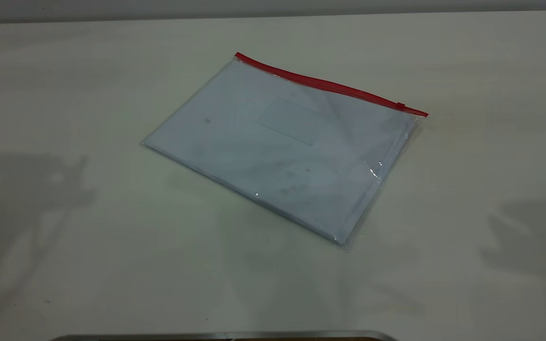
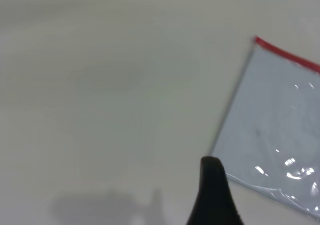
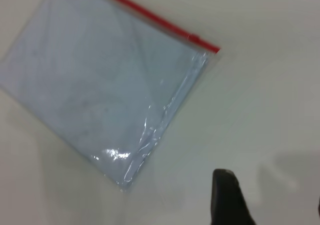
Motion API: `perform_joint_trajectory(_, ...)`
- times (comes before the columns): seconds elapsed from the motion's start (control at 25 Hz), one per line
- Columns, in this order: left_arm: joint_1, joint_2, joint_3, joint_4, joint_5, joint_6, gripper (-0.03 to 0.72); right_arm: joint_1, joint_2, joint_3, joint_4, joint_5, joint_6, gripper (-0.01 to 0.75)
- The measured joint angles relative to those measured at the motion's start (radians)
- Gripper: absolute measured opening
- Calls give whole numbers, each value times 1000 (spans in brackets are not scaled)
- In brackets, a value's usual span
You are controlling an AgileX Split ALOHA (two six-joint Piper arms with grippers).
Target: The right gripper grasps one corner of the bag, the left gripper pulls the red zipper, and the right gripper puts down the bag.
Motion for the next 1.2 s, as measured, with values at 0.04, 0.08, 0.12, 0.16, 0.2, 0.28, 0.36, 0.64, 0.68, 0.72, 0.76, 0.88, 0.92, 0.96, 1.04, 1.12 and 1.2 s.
perform_joint_trajectory(0.04,-14,31,-17,-14,1,26,590,0,54,-1,58,-14,-65,469)
perform_joint_trajectory(0.08,-26,53,-32,-27,1,53,590,0,109,-5,121,-21,-123,473)
perform_joint_trajectory(0.12,-41,77,-51,-35,1,77,590,0,164,-9,177,-23,-199,482)
perform_joint_trajectory(0.16,-58,99,-68,-39,6,93,590,0,209,-16,248,-22,-280,494)
perform_joint_trajectory(0.2,-69,119,-80,-43,14,106,590,0,262,-23,322,-15,-351,506)
perform_joint_trajectory(0.28,-93,150,-104,-44,24,121,590,0,356,-42,466,15,-529,526)
perform_joint_trajectory(0.36,-113,173,-120,-44,27,125,590,0,447,-58,626,74,-690,539)
perform_joint_trajectory(0.64,-128,192,-132,-44,24,132,590,0,698,-78,1041,196,-1098,547)
perform_joint_trajectory(0.68,-128,192,-132,-44,24,132,590,0,734,-86,1062,200,-1120,547)
perform_joint_trajectory(0.72,-128,192,-132,-44,24,132,590,0,765,-99,1071,204,-1132,551)
perform_joint_trajectory(0.76,-128,192,-132,-44,24,132,590,0,802,-117,1075,211,-1140,557)
perform_joint_trajectory(0.88,-130,192,-132,-45,24,132,590,0,903,-184,1082,229,-1144,584)
perform_joint_trajectory(0.92,-130,192,-132,-46,24,132,590,0,936,-211,1085,231,-1144,592)
perform_joint_trajectory(0.96,-130,192,-132,-46,24,132,590,0,968,-233,1088,232,-1144,596)
perform_joint_trajectory(1.04,-130,192,-132,-46,24,132,590,0,1023,-284,1090,232,-1144,600)
perform_joint_trajectory(1.12,-130,192,-132,-46,24,132,590,0,1077,-329,1090,232,-1144,602)
perform_joint_trajectory(1.2,-130,192,-132,-47,24,132,590,0,1121,-375,1091,232,-1146,601)
